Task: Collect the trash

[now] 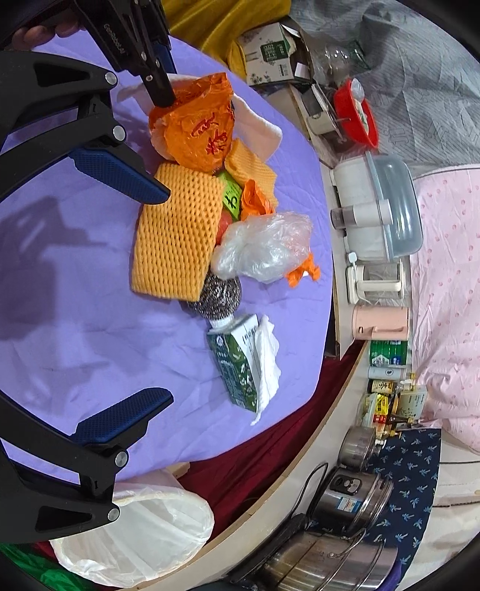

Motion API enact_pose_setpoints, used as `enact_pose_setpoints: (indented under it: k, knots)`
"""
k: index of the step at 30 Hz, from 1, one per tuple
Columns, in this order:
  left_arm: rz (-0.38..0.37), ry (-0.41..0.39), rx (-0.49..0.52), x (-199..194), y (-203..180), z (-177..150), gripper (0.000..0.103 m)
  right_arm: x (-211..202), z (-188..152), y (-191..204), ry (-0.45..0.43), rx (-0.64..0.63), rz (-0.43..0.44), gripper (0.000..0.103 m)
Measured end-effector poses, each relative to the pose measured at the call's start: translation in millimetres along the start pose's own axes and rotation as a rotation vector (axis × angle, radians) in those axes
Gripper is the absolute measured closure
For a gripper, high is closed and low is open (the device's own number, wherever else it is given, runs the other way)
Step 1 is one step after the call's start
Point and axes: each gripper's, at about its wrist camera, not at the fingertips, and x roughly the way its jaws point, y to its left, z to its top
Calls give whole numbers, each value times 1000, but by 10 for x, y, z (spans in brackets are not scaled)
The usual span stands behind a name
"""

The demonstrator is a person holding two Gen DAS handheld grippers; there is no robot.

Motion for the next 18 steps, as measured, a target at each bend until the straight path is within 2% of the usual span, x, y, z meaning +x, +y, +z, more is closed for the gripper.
enact_pose_setpoints:
  k: [9,11,18]
  knots:
    - [12,0,-29,-144,221,-93,75,-29,-58,282,9,-45,54,7]
    - [23,3,-21,-134,231,-114,93,-32,-61,347,11,-49,71,7]
    - [7,-6,-17,-198,277,-171,95,-84,-130,622,18,-114,110,12]
